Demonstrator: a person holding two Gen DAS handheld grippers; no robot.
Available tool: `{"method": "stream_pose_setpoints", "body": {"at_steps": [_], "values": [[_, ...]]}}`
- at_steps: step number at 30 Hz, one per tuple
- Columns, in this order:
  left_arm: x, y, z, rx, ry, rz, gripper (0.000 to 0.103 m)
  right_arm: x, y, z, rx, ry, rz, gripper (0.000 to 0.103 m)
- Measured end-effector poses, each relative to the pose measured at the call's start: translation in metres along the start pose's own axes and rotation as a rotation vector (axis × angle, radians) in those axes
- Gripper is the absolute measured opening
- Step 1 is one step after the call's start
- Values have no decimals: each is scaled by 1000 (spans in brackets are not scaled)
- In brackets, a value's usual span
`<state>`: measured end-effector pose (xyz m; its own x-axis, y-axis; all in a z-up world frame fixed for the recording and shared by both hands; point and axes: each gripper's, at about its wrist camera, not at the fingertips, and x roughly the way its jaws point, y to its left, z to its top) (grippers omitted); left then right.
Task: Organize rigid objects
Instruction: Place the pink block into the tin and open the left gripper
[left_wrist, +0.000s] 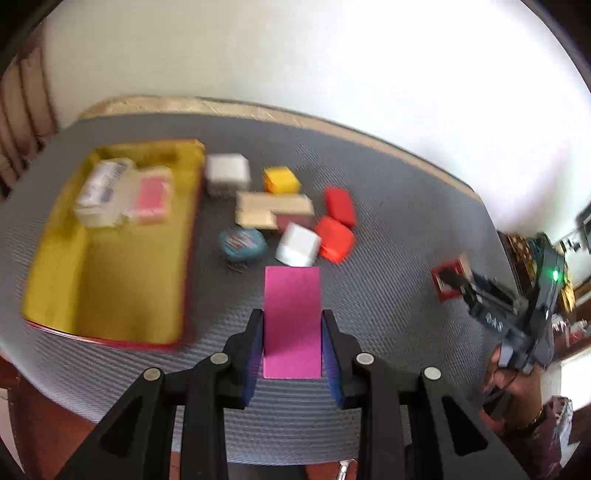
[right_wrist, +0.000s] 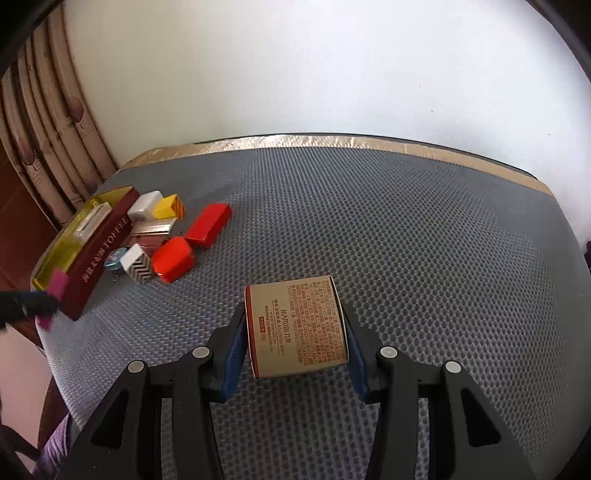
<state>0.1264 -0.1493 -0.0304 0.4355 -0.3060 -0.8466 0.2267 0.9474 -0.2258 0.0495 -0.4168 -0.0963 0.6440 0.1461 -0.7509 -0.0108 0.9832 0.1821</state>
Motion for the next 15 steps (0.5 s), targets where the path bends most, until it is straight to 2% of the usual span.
{"method": "stream_pose_setpoints", "body": {"at_steps": [6,12,15], "values": [[-20,70,34,-77,-41,146,30,-12,19,-6,-31,-5,24,44],[3,130,52,-73,-10,306,30,-10,31,-4,-18,-2,53,44],[26,153,58,-89,23,331,30,-12,40,1,-32,-8,58,44]]}}
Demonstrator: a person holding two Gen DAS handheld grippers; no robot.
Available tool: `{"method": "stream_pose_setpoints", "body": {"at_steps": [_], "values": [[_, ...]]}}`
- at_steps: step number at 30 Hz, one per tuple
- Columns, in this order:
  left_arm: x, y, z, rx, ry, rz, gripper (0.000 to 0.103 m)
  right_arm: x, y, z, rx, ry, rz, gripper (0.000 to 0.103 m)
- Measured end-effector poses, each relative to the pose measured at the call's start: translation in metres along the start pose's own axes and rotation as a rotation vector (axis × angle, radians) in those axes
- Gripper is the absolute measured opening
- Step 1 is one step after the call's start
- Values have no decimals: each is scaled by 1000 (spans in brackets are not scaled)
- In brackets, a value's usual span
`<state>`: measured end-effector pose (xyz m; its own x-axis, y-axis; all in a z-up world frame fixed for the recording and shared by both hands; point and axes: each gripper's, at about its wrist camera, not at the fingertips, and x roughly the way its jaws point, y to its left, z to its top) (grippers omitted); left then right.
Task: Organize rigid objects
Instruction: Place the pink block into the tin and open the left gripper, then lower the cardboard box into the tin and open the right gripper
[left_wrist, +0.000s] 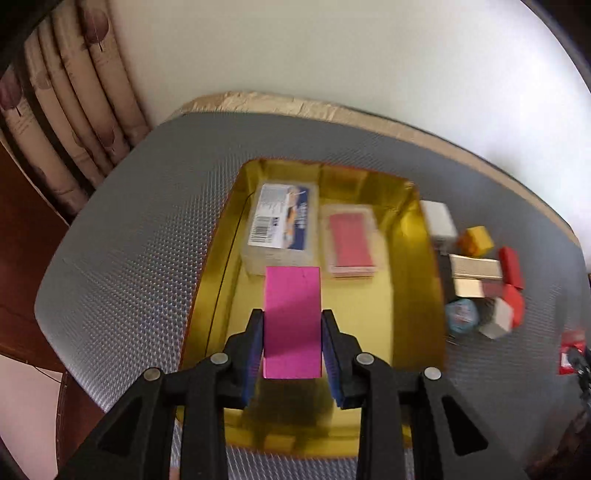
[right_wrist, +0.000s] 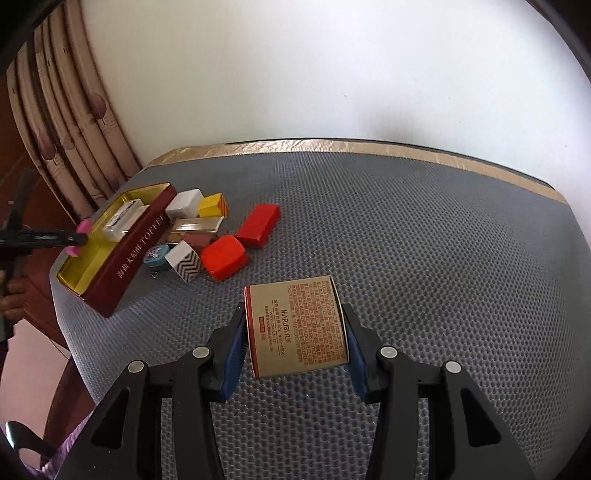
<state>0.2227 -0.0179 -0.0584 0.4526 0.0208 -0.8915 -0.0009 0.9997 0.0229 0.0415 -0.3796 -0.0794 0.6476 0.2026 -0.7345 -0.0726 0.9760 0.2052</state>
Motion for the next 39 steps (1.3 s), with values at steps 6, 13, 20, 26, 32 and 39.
{"method": "stream_pose_setpoints", "body": {"at_steps": [6,13,20,26,32,39], "values": [[29,13,2,-7,38,31,30,-3,13,7,-21,-6,11,44],[40,13,-1,34,43,54,34,1,29,10,-37,6,28,44],[26,14,-5,27,5,23,40,-2,55,17,-72,-1,56,44],[-50,36,-41,-106,-138,-58,41,-7,111,48,-147,-33,164,44],[-94,36,-107,-125,-163,-40,48,20,200,76,-257,5,317,44],[-110,55,-147,-170,-232,68,51,96,261,86,-298,141,345,44]]}}
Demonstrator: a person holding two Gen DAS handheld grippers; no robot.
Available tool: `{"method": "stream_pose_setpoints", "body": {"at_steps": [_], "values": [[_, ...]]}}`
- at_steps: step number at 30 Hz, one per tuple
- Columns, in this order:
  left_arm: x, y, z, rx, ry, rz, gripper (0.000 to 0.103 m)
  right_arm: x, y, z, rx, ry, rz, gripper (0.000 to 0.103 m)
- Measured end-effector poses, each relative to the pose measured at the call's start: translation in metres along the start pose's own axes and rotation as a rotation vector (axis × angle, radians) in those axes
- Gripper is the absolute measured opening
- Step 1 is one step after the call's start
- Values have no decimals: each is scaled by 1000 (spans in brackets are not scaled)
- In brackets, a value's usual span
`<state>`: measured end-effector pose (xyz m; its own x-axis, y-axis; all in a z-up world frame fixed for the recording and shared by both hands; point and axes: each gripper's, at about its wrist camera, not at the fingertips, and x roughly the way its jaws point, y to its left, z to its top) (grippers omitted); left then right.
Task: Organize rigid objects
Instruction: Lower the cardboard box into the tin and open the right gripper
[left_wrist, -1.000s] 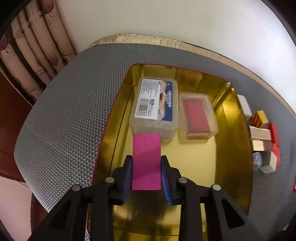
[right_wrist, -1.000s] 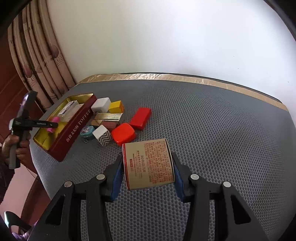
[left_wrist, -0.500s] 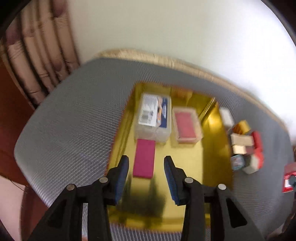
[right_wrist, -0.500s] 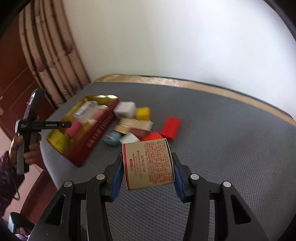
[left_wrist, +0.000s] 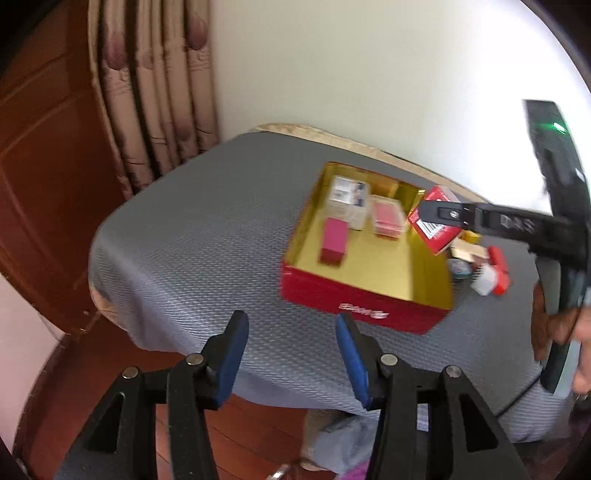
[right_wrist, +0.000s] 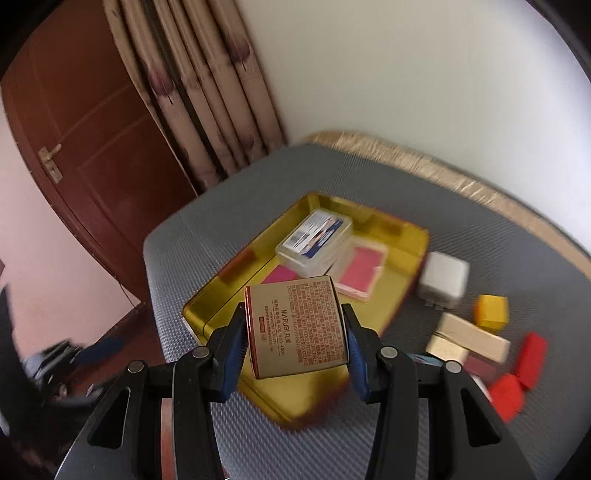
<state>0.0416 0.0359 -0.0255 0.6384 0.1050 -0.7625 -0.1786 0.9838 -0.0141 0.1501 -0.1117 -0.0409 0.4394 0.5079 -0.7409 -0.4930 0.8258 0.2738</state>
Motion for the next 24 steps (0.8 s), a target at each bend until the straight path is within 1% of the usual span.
{"method": "stream_pose_setpoints", "body": {"at_steps": [1,4,5,8,9,11,12,13,15,18,20,22,23,24], "values": [[2,2,0,-3,3,10,51,13,2,4,-3,24,-7,45],[10,8,-2,-29,40,-36,51,35,3,7,1,54,-25,45],[13,8,-2,-32,52,-38,51,42,3,8,-2,64,-38,45],[17,10,-2,-36,77,-52,59,57,2,12,-2,90,-55,45],[17,11,-2,-42,82,-59,59,61,3,12,-7,97,-63,45],[16,15,-1,-66,74,-98,60,71,5,13,-17,119,-79,45],[16,16,-1,-72,69,-106,63,75,5,13,-20,128,-89,45],[15,17,0,-75,67,-105,64,80,5,13,-20,135,-99,45],[14,18,0,-80,66,-107,65,87,3,13,-12,148,-100,45],[13,19,1,-94,57,-152,65,97,6,13,-14,155,-125,46],[11,22,2,-112,44,-159,65,99,7,14,-8,156,-115,46],[9,25,2,-125,26,-163,65,98,6,14,7,147,-123,55],[9,25,1,-123,24,-162,65,94,5,14,16,135,-118,66],[11,25,1,-121,29,-154,65,88,4,15,29,113,-108,72]]}}
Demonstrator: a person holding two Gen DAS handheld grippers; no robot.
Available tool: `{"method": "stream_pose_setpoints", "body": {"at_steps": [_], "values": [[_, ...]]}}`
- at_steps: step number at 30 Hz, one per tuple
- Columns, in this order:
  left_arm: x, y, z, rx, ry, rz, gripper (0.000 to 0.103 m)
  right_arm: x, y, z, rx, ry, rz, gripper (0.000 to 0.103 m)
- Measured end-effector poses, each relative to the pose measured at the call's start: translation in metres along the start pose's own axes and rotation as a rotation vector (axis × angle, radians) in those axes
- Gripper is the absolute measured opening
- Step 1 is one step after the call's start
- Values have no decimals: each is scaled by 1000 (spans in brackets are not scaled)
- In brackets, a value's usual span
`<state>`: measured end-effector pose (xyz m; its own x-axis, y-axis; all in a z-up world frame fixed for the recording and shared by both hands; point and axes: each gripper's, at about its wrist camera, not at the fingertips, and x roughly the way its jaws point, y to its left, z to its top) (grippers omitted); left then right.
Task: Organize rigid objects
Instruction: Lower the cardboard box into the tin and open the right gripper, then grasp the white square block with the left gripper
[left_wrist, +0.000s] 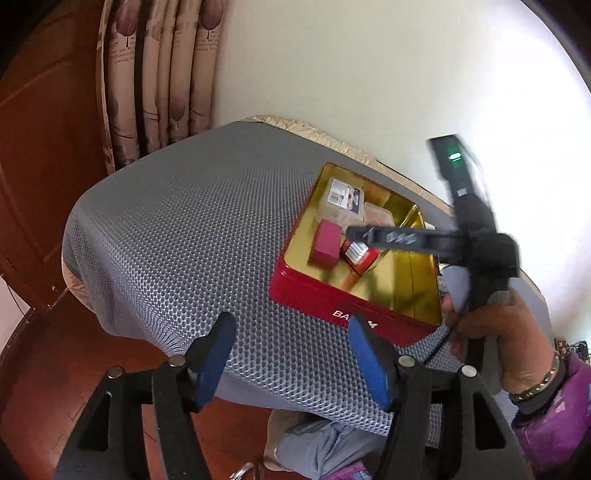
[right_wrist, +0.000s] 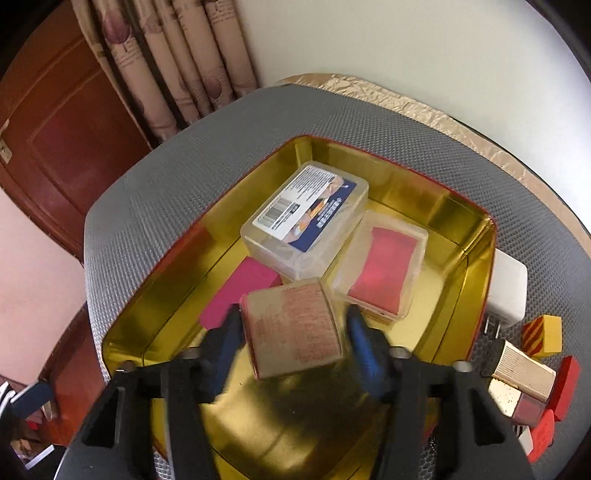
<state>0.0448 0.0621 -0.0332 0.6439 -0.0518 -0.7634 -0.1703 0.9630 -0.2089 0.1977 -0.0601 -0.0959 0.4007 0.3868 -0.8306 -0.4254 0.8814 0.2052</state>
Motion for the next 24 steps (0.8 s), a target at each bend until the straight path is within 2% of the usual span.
{"method": "stream_pose_setpoints", "body": {"at_steps": [3,5,6,9,11,14,16,19,21,24], "values": [[3,0,0,-5,13,-13,65,-27,-12,-2,36,-73,9,74],[2,-3,-1,14,10,-25,65,-56,-27,-12,86,-159,20,74],[1,-6,-1,29,4,-23,65,-69,-37,-19,107,-194,0,78],[-3,-20,-6,107,-7,-52,65,-107,-80,-60,170,-263,-140,79],[-7,-35,-11,175,0,-97,65,-122,-115,-93,192,-251,-273,79],[-11,-60,-21,272,18,-152,65,-133,-161,-140,203,-170,-466,79],[-13,-77,-28,326,45,-199,65,-142,-191,-171,231,-134,-550,79],[-13,-102,-33,370,106,-286,65,-151,-220,-199,267,-113,-624,79],[-7,-122,-29,386,159,-340,65,-156,-234,-213,310,-118,-622,79],[7,-153,-21,418,190,-395,65,-158,-246,-229,353,-128,-615,79]]}}
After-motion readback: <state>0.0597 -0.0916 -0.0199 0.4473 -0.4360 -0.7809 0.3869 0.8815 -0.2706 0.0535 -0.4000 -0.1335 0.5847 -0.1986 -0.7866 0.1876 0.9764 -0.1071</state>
